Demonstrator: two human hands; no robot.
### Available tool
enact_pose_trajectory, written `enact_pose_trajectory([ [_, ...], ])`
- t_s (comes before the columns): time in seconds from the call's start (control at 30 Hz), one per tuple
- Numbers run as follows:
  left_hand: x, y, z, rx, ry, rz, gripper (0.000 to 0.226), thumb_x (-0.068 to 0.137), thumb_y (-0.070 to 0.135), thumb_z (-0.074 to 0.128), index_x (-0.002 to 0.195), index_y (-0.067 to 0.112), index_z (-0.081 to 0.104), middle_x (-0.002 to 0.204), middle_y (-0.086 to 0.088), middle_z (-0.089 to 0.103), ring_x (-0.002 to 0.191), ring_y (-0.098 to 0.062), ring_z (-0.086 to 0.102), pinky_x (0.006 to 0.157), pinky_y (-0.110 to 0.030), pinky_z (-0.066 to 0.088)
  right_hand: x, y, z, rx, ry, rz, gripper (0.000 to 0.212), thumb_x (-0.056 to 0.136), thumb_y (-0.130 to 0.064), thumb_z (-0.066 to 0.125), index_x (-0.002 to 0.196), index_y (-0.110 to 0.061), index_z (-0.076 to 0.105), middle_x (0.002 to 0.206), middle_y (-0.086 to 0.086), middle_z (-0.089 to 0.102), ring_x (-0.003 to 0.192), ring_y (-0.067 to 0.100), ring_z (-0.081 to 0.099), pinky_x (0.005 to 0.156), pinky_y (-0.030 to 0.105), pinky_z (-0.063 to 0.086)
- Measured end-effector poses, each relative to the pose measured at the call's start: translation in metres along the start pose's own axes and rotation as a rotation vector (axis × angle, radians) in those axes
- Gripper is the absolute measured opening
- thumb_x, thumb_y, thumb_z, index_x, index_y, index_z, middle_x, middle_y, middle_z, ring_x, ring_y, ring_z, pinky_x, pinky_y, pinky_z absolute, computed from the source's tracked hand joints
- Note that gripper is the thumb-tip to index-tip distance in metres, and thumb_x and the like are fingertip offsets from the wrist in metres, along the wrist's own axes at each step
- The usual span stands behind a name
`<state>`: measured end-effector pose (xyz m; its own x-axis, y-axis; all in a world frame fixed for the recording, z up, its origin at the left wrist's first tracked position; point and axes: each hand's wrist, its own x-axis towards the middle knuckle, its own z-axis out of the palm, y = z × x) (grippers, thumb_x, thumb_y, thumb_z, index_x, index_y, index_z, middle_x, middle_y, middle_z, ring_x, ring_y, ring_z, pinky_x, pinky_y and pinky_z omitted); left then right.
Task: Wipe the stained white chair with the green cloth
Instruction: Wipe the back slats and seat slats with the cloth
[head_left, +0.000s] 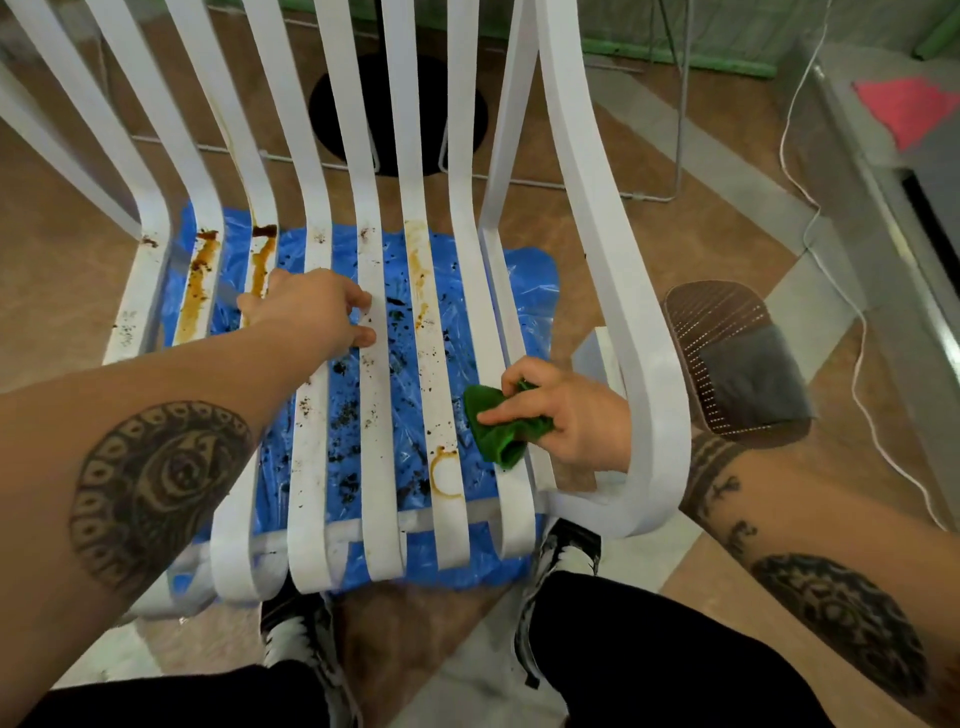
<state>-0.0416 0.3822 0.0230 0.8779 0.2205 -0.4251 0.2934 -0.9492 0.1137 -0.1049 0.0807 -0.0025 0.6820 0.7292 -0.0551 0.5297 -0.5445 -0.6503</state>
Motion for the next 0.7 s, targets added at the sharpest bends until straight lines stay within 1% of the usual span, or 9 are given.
enact_pose_trajectory([
  [0.1, -0.001, 0.002, -0.002, -0.008, 0.006, 0.0, 0.051, 0.083, 0.056, 0.075, 0.131, 0.043, 0.062, 0.126, 0.003, 0.068, 0.145, -0.035, 0.027, 0.111, -0.07, 0.019, -0.005, 0.003, -0.007, 0.029, -0.025, 0.005, 0.032, 0.083, -0.014, 0.066, 0.112, -0.013, 0.079, 0.105, 0.006, 0.057, 0.096, 0.014, 0.057, 0.086, 0.003, 0.038],
  [0.17, 0.0, 0.001, 0.0, -0.012, 0.015, 0.004, 0.051, 0.083, 0.056, 0.075, 0.13, 0.043, 0.062, 0.126, 0.004, 0.068, 0.143, -0.035, 0.028, 0.111, -0.07, 0.019, -0.001, 0.005, -0.009, 0.035, 0.071, 0.075, 0.031, 0.081, -0.013, 0.069, 0.11, -0.009, 0.08, 0.103, 0.011, 0.06, 0.094, 0.024, 0.061, 0.087, 0.002, 0.037],
  [0.27, 0.006, -0.006, 0.005, -0.018, 0.01, 0.014, 0.053, 0.079, 0.059, 0.077, 0.127, 0.041, 0.065, 0.122, 0.006, 0.07, 0.138, -0.034, 0.034, 0.113, -0.065, 0.025, 0.0, -0.001, 0.004, 0.077, 0.134, 0.083, 0.034, 0.082, -0.019, 0.07, 0.113, -0.009, 0.078, 0.102, 0.009, 0.057, 0.091, 0.013, 0.054, 0.088, 0.001, 0.035],
  [0.33, 0.01, -0.007, 0.007, -0.011, 0.001, 0.033, 0.057, 0.076, 0.062, 0.077, 0.128, 0.041, 0.065, 0.119, 0.006, 0.071, 0.136, -0.034, 0.038, 0.113, -0.063, 0.029, -0.008, -0.001, 0.011, 0.082, 0.068, 0.025, 0.034, 0.082, -0.023, 0.071, 0.114, -0.012, 0.078, 0.103, 0.004, 0.052, 0.091, 0.01, 0.052, 0.089, 0.004, 0.036],
  [0.43, 0.001, -0.002, 0.003, -0.026, 0.005, 0.005, 0.051, 0.081, 0.057, 0.077, 0.128, 0.041, 0.064, 0.124, 0.006, 0.068, 0.141, -0.034, 0.032, 0.113, -0.067, 0.023, -0.021, 0.001, 0.006, 0.077, -0.044, -0.053, 0.03, 0.085, -0.026, 0.07, 0.112, -0.019, 0.079, 0.101, 0.008, 0.056, 0.087, 0.01, 0.053, 0.084, 0.005, 0.038],
  [0.5, -0.005, 0.001, 0.002, -0.011, 0.002, 0.005, 0.051, 0.083, 0.056, 0.075, 0.131, 0.042, 0.062, 0.125, 0.004, 0.068, 0.142, -0.035, 0.03, 0.113, -0.068, 0.023, -0.028, 0.005, 0.0, 0.104, -0.147, -0.071, 0.033, 0.082, -0.017, 0.075, 0.114, -0.025, 0.078, 0.102, 0.01, 0.057, 0.088, 0.008, 0.053, 0.082, 0.004, 0.038],
  [0.6, -0.011, 0.003, 0.005, -0.012, 0.009, 0.004, 0.05, 0.088, 0.052, 0.072, 0.135, 0.045, 0.059, 0.127, 0.0, 0.067, 0.144, -0.035, 0.029, 0.113, -0.068, 0.021, -0.03, 0.016, -0.012, 0.136, -0.319, -0.026, 0.056, 0.076, 0.005, 0.078, 0.116, -0.033, 0.075, 0.108, 0.003, 0.055, 0.097, -0.006, 0.052, 0.088, 0.005, 0.039],
  [0.63, -0.011, 0.002, 0.003, -0.021, 0.009, -0.001, 0.049, 0.088, 0.051, 0.072, 0.135, 0.045, 0.058, 0.127, -0.001, 0.067, 0.144, -0.035, 0.028, 0.113, -0.067, 0.021, -0.026, 0.017, -0.02, 0.108, -0.325, -0.006, 0.055, 0.076, 0.007, 0.077, 0.114, -0.032, 0.077, 0.108, 0.002, 0.055, 0.098, -0.008, 0.051, 0.088, 0.004, 0.038],
  [0.7, -0.01, 0.002, 0.0, -0.024, 0.004, -0.001, 0.049, 0.089, 0.051, 0.072, 0.135, 0.045, 0.058, 0.127, -0.003, 0.066, 0.144, -0.035, 0.027, 0.113, -0.067, 0.021, -0.014, 0.013, -0.03, 0.038, -0.213, -0.025, 0.045, 0.079, 0.002, 0.076, 0.111, -0.029, 0.079, 0.107, 0.0, 0.056, 0.097, -0.002, 0.054, 0.087, 0.005, 0.039],
])
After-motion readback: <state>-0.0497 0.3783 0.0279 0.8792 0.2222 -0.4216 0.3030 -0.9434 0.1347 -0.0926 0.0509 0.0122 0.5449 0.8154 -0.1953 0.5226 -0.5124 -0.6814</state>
